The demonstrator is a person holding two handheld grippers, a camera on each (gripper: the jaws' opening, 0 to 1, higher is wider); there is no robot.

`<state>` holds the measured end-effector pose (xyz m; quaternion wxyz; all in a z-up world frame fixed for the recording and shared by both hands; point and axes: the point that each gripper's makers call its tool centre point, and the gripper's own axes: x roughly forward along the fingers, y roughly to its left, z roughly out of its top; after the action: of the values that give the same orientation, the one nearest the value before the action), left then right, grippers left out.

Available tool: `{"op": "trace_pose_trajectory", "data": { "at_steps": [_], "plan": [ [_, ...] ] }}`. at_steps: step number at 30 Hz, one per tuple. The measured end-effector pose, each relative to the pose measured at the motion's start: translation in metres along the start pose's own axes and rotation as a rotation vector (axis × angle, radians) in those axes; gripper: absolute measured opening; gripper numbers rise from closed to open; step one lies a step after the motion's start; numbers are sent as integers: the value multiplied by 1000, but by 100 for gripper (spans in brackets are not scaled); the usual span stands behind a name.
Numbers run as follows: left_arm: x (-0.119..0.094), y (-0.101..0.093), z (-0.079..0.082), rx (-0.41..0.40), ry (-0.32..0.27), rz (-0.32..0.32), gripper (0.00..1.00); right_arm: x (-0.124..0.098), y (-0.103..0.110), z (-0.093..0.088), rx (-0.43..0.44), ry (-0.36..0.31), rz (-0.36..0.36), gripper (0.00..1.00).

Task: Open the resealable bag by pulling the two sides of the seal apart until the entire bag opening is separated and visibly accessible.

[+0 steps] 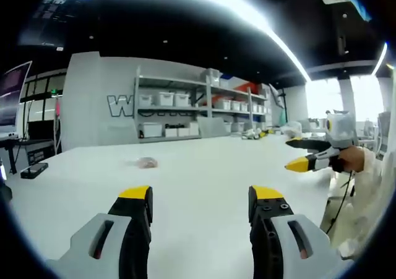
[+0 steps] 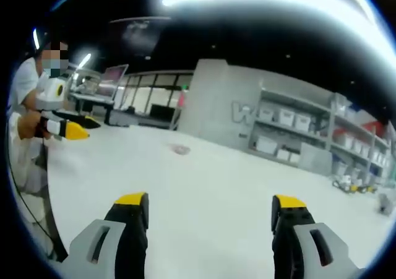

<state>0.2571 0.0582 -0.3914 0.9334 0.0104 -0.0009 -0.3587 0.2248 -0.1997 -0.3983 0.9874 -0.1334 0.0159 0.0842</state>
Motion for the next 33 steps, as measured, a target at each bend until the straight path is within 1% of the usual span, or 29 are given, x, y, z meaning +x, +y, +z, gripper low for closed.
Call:
{"op": "trace_pose_trajectory", "data": {
  "at_steps": [15, 33],
  "plan": [
    [-2, 0, -1, 1, 2, 3, 61, -1, -3, 1, -3, -3, -7, 82],
    [-4, 2, -1, 3, 3, 11, 61, -1, -1, 3, -11, -3, -3, 82]
  ]
}}
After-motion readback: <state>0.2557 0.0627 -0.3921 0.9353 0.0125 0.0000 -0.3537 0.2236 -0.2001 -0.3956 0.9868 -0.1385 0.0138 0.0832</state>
